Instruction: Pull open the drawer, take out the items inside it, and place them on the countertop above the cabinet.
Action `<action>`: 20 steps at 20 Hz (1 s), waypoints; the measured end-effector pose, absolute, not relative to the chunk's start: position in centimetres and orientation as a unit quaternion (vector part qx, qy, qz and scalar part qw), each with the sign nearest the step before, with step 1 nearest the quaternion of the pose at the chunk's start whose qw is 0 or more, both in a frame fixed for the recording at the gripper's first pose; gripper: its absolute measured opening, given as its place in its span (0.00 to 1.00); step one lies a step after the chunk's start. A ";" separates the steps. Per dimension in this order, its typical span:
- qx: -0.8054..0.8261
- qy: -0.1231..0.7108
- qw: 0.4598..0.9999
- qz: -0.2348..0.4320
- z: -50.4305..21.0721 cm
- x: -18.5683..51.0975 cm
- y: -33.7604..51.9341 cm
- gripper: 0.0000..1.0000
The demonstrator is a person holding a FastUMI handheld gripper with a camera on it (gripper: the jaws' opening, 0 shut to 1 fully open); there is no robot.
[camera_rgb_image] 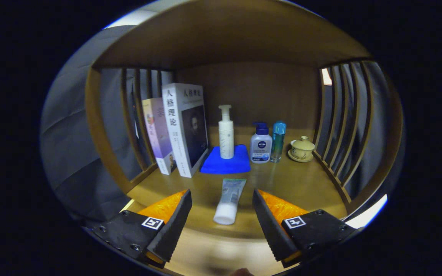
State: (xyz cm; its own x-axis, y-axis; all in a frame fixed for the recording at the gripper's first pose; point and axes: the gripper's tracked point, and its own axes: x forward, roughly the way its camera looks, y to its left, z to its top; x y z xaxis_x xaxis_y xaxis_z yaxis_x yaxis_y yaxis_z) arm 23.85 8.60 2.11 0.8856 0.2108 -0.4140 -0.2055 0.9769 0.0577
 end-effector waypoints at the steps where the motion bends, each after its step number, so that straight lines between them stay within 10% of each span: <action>1: 0.012 0.205 0.972 0.111 2.1 22.4 8.8 0.98; 20: -0.020 0.034 0.996 0.084 -0.9 0.3 9.6 0.98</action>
